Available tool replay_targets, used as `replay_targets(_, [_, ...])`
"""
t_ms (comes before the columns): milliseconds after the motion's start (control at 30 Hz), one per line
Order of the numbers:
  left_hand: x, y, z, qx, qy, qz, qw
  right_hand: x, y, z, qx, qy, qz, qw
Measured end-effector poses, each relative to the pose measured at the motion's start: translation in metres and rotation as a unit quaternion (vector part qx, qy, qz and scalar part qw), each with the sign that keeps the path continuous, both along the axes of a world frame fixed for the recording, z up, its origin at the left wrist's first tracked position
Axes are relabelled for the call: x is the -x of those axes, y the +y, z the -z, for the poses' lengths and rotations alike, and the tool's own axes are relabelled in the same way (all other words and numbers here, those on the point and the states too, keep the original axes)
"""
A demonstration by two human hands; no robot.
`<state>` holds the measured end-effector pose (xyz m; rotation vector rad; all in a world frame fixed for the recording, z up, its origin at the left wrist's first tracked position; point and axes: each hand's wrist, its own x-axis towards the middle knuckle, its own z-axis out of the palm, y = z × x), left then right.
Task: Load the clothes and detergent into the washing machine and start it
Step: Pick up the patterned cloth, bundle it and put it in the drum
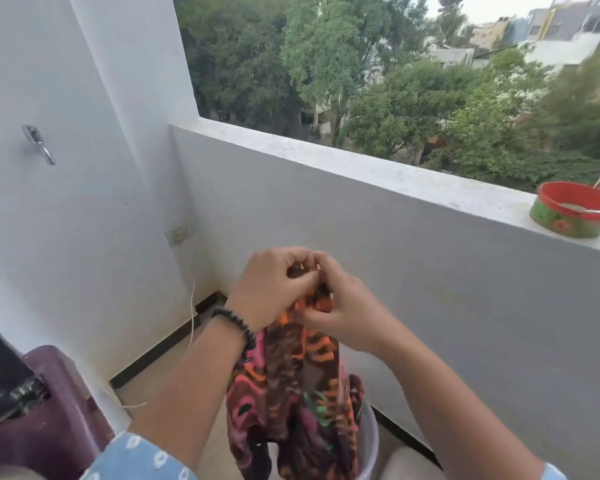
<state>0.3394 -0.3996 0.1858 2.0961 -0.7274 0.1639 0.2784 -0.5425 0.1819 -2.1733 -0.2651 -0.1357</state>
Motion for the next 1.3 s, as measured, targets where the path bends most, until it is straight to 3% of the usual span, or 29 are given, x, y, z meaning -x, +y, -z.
replay_targets(100, [0.002,-0.005,-0.004,0.012,-0.043,0.0,0.999,-0.006,0.003,-0.002,-0.003,-0.047,0.068,0.997])
replay_targets(233, [0.003,0.002,0.015,0.153,0.044,0.032,0.987,-0.011,-0.002,-0.009,-0.019,-0.064,0.082,0.994])
replay_targets(300, [0.005,0.006,0.034,0.17,0.061,0.027,0.983,-0.014,-0.003,-0.012,-0.03,-0.082,0.093,0.992])
replay_targets(467, [0.001,0.028,0.094,0.058,0.089,-0.049,0.993,-0.022,-0.006,-0.03,-0.102,-0.123,0.105,0.982])
replay_targets(633, [-0.018,0.06,0.153,-0.094,0.187,-0.184,0.961,-0.024,-0.015,-0.05,-0.222,-0.177,0.132,0.95])
replay_targets(733, [-0.021,0.081,0.167,-0.086,0.231,-0.207,0.947,-0.028,-0.026,-0.044,-0.233,-0.185,0.176,0.938])
replay_targets(833, [-0.027,0.081,0.146,-0.053,0.216,-0.208,0.953,-0.035,-0.026,-0.023,-0.092,-0.068,0.177,0.978])
replay_targets(900, [-0.028,0.067,0.115,-0.028,0.187,-0.174,0.966,-0.035,-0.02,-0.01,0.001,0.065,0.095,0.993])
replay_targets(967, [-0.021,0.048,0.076,-0.006,0.15,-0.12,0.981,-0.035,-0.005,0.004,0.069,0.129,-0.002,0.989])
replay_targets(1033, [-0.014,0.029,0.043,-0.022,0.095,-0.069,0.993,-0.035,0.014,0.019,0.054,0.115,-0.045,0.991])
replay_targets(1133, [-0.007,0.022,0.016,-0.044,0.008,-0.055,0.997,-0.038,0.026,0.029,-0.032,0.073,0.011,0.997])
replay_targets(1300, [-0.009,0.037,0.037,-0.005,0.002,-0.048,0.999,-0.037,0.017,0.015,-0.083,0.024,0.044,0.995])
